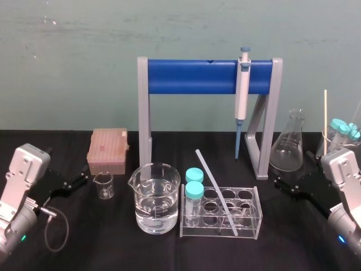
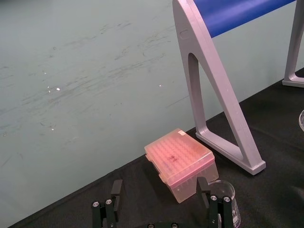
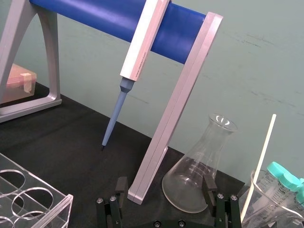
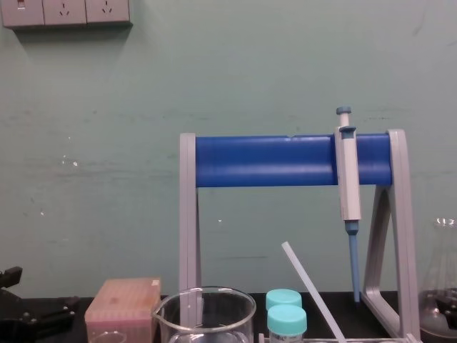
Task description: Pick up the stirring rod with one hand, then place it down.
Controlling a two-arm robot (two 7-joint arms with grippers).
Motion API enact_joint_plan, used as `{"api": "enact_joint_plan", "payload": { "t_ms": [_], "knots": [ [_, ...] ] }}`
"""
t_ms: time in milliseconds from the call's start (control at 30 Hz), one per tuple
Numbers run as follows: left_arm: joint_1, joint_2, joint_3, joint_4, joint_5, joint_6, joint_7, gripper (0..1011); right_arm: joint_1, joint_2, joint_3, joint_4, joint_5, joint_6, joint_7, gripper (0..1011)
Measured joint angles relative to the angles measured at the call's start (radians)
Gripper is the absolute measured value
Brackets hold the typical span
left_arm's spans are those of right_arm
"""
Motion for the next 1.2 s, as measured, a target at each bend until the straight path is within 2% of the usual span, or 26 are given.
{"api": "enact_joint_plan", "payload": {
  "t_ms": [1200],
  "knots": [
    [0.000, 0.000, 0.000, 0.000, 0.000, 0.000, 0.000, 1000, 0.000, 0.000, 0.000, 0.000, 0.000, 0.000, 0.000, 1000]
  ]
}}
